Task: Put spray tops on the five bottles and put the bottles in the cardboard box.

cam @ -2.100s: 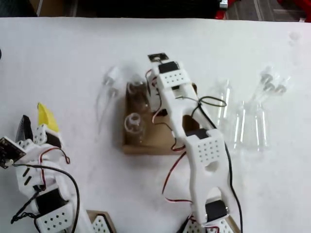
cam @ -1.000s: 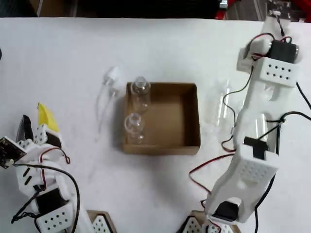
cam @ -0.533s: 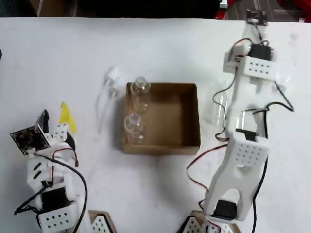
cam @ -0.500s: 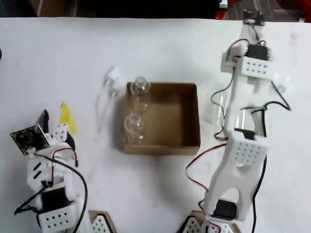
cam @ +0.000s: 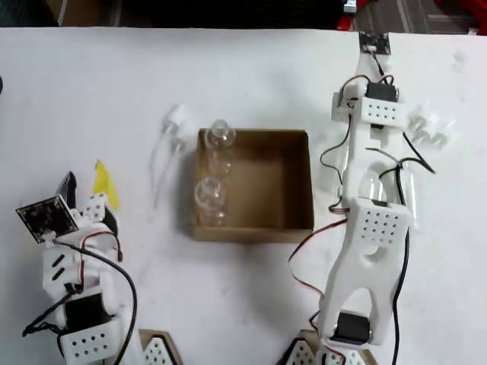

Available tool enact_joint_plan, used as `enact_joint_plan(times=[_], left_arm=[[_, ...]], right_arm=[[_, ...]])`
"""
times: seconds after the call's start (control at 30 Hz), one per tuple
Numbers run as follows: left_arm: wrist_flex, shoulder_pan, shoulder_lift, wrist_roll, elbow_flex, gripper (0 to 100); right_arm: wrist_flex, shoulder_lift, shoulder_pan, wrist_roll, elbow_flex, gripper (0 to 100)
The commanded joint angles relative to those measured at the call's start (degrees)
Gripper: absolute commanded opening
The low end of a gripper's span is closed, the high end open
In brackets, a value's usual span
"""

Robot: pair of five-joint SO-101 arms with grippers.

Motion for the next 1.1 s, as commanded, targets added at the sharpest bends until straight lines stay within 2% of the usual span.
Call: enact_joint_plan(times=[0.0, 0.17, 0.33, 0.5, 0.8, 0.93, 1.07], left_arm=[[0.2, 0.9, -0.3, -0.4, -0.2, 18], [0.2, 0.9, -0.3, -0.4, -0.2, 18], [0.2, 0.9, -0.3, -0.4, -0.2, 18], [0.2, 0.9, -0.3, -0.4, -0.2, 18], [0.2, 0.9, -0.3, -0.4, -0.2, 18], [0.2, 1.0, -0.3, -0.4, -0.2, 18], [0.2, 1.0, -0.3, -0.4, -0.2, 18]], right_arm=[[1.8, -0.5, 1.5, 0.6, -1.9, 11.7], [2.1, -0.3, 3.0, 0.5, -1.4, 16.2], [5.4, -0.2, 3.0, 1.0, -1.3, 15.9], [5.7, -0.2, 2.9, 1.0, -1.3, 11.2], [6.1, 3.4, 3.3, 3.7, -1.8, 9.8], [6.9, 1.3, 3.5, 4.0, -1.9, 0.9], [10.9, -4.3, 3.1, 4.1, -1.9, 2.6]])
